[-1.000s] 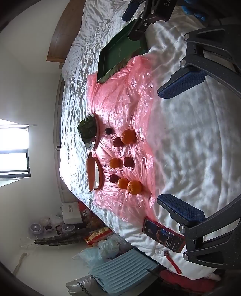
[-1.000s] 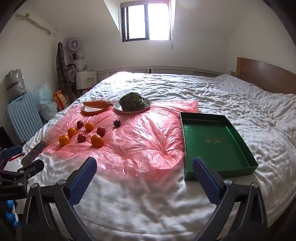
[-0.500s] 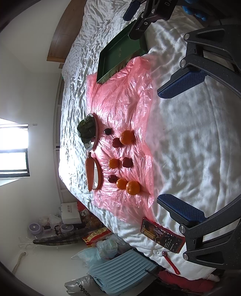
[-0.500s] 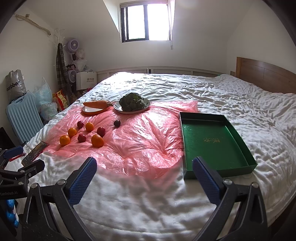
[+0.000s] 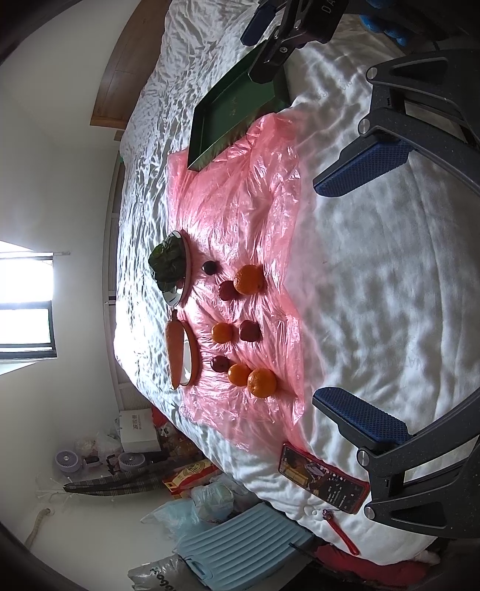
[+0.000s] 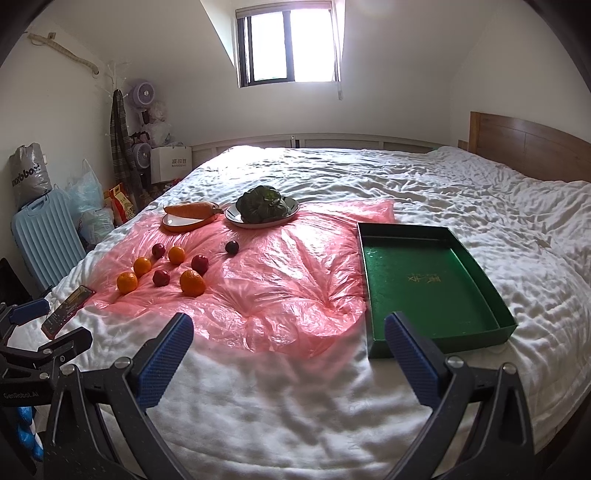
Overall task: Organize fruits
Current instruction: 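Move both tools forward toward the fruits on the pink sheet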
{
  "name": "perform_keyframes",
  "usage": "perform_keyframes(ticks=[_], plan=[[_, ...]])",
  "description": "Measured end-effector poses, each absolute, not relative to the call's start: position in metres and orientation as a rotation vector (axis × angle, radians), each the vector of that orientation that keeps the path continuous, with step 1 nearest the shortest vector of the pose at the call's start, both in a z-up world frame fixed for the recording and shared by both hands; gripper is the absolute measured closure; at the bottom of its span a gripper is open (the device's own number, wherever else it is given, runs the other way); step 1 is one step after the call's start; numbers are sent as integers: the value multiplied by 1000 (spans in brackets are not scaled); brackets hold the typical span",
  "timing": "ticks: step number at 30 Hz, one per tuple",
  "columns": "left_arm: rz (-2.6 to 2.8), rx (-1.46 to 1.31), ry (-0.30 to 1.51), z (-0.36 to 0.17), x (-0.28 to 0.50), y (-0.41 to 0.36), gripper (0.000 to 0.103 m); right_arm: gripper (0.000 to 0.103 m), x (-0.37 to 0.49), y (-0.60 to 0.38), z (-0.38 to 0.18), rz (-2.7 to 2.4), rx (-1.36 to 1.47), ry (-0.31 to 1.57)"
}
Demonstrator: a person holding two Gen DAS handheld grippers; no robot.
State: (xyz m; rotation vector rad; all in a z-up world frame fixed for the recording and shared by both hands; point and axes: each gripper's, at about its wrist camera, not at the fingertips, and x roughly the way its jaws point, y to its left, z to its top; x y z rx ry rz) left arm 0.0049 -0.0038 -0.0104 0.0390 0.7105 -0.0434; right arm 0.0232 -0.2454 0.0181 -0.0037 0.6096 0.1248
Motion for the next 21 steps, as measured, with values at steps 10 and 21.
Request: perform_keyframes(ticks=[10,21], plan=[[-43,75,736,-36,36,2,2,0,58,-235,-9,120,-40,657],[-132,95,762,-60,86,6,2,0,99,-242,-34,98,51,697]])
